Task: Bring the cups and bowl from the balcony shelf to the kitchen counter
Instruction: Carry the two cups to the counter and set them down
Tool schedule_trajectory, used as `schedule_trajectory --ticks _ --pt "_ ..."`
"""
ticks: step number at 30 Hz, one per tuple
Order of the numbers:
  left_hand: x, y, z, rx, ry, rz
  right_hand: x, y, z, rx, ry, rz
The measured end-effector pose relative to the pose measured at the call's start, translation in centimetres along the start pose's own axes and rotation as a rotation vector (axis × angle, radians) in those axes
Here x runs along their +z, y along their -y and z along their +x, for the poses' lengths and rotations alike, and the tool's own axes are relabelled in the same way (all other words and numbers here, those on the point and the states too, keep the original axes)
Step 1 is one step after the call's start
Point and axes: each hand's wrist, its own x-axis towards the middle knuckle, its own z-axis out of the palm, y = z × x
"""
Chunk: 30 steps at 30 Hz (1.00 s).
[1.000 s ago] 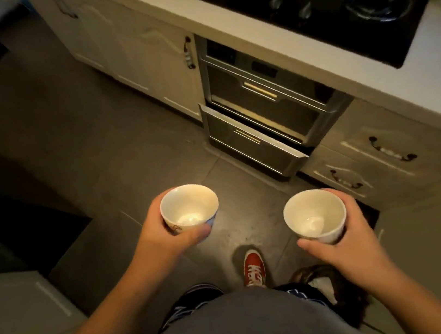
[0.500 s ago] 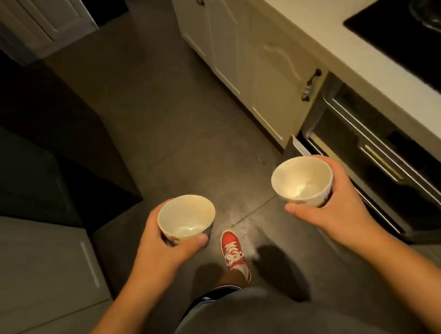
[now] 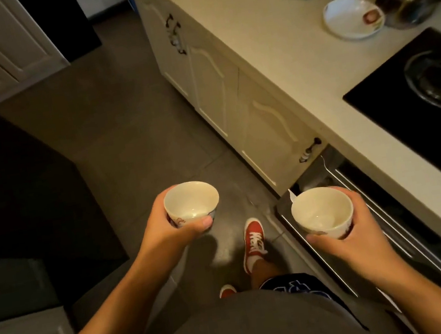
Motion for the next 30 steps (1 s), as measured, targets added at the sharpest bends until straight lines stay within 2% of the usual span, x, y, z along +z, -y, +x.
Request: schedule_trajectory --ticks 8,14,21,26,30 --pt "1.6 -4.6 12.8 -0.002 -0.015 0.007 -1.0 0.5 13.9 0.004 0.025 -0.001" --pt "-1.0 -7.1 18.3 -0.049 -0.148 0.014 1.3 7.0 25.9 -0.086 0.203 0.047" --pt "-7.3 -7.5 23.1 -0.048 -0.290 0.050 8.9 13.7 37.3 -0.214 0.380 0.066" --pt "-13.8 -7.1 29.6 -0.069 -0.356 0.025 16.0 16.5 45.2 -0.275 0.380 0.023" --pt "-19.3 -8.5 35.8 -0.069 -0.302 0.009 19.7 19.8 49.3 -0.204 0.338 0.077"
